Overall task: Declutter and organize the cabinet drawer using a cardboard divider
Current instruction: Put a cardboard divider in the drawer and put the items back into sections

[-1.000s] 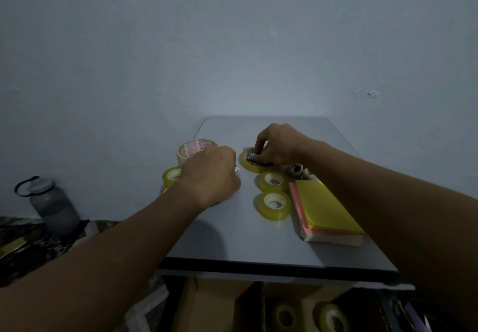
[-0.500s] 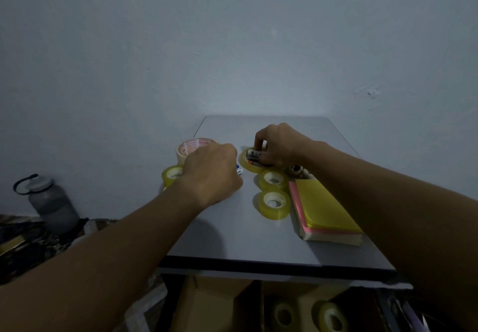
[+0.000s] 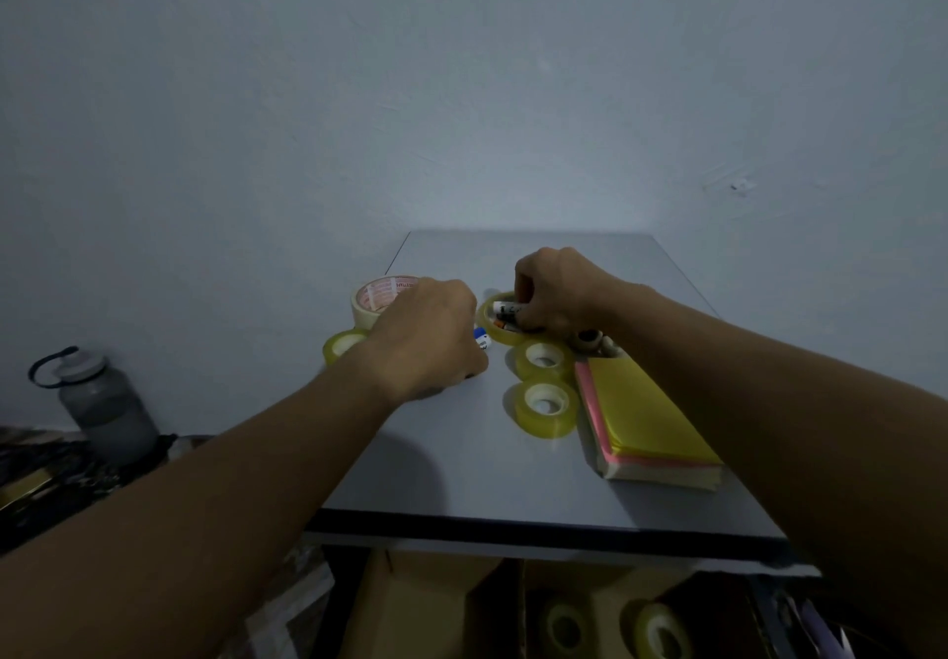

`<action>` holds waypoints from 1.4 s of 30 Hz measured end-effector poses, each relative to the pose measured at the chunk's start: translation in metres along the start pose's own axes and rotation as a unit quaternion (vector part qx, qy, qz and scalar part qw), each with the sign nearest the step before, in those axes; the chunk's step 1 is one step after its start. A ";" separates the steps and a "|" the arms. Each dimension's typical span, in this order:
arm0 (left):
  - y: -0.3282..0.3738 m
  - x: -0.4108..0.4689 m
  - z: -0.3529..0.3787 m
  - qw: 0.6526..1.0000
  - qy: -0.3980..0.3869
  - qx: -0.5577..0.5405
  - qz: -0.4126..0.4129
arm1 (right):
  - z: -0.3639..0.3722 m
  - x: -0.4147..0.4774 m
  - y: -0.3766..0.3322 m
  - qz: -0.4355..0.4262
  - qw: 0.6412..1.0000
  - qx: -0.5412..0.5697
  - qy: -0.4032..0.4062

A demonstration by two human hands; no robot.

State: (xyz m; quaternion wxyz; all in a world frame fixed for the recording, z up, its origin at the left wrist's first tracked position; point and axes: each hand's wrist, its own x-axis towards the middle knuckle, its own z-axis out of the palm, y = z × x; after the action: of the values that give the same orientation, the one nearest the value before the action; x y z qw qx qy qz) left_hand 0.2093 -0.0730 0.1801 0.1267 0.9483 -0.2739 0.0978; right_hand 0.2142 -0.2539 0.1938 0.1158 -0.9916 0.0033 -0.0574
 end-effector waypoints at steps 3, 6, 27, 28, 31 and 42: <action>0.000 0.000 -0.004 0.998 -0.033 -0.057 -0.015 | 0.000 -0.001 0.001 0.007 1.000 0.021 0.000; 0.002 0.000 -0.008 0.991 -0.070 -0.111 -0.030 | 0.000 -0.002 0.002 -0.001 1.000 0.030 0.001; 0.002 0.008 -0.008 0.993 -0.091 -0.046 0.054 | -0.011 -0.013 0.010 0.022 0.992 0.110 0.055; 0.003 0.010 -0.009 0.992 -0.108 -0.036 0.061 | -0.013 -0.013 0.011 0.025 0.992 0.113 0.058; 0.009 0.017 -0.012 0.982 -0.171 0.011 0.084 | -0.017 -0.016 0.014 0.034 0.989 0.126 0.066; 0.020 0.045 -0.014 0.961 -0.271 -0.056 0.017 | -0.017 -0.020 0.019 0.050 0.989 0.130 0.058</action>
State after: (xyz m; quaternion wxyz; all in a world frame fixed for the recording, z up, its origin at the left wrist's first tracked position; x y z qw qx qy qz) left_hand 0.2348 -0.1075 0.2081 0.0990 0.9258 -0.3192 -0.1765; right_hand 0.1920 -0.2754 0.2037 0.2459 -0.9618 0.0517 -0.1090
